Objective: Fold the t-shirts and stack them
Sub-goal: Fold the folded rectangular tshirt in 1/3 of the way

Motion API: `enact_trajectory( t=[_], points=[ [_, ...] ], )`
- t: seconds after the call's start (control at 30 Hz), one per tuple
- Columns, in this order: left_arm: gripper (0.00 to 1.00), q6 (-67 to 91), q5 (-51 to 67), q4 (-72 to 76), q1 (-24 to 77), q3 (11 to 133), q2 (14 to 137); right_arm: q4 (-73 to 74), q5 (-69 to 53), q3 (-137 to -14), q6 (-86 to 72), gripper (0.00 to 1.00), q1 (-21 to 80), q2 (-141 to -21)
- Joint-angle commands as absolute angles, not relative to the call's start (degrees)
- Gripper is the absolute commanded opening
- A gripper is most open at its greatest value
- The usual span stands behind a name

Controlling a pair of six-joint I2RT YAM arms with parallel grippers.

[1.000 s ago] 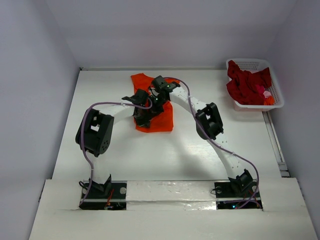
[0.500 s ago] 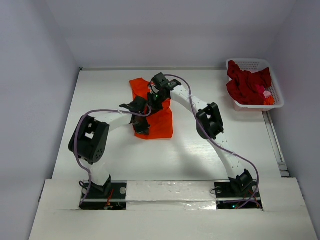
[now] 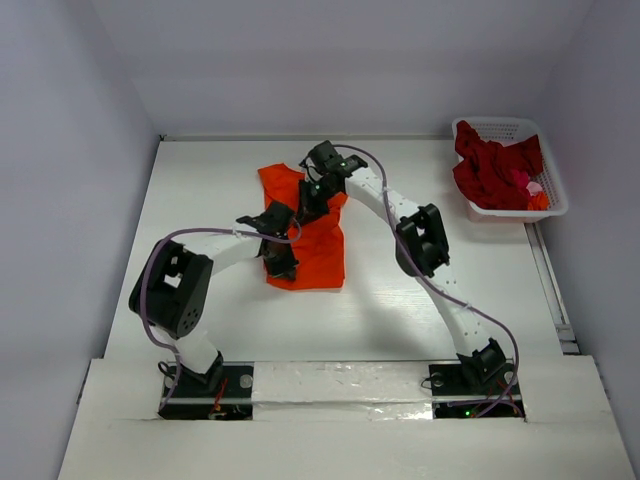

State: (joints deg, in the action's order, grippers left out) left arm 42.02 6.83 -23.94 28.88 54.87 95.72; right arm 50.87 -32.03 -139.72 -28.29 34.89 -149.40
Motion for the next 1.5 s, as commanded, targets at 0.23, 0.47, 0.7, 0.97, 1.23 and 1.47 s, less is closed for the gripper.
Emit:
enact_trajectory(
  t=[0.23,0.47,0.7,0.97,1.23,1.47],
  points=[
    [0.0,40.6,5.1,-31.64,29.71,49.83,92.37,49.31,-29.45,-134.25,-25.4,0.0,34.45,-141.37],
    [0.0,40.43,4.75,-31.9,29.71,50.98,92.72,46.32,-26.02,-119.37,-23.74,0.0,36.82,-127.19],
    [0.0,40.52,4.13,-32.78,29.71,52.64,92.64,42.46,-24.26,-104.87,-23.12,0.0,41.04,-120.77],
    [0.0,41.13,4.57,-33.48,29.71,52.91,91.32,38.58,-25.4,-98.43,-23.99,0.0,42.98,-121.81],
    [0.0,41.66,5.36,-33.92,29.71,51.77,89.03,39.9,-26.28,-105.55,-24.43,0.0,42.98,-126.99],
    [0.0,41.84,5.98,-35.07,29.71,53.0,87.89,39.99,-26.89,-109.86,-25.22,0.0,42.98,-131.22]
  ],
)
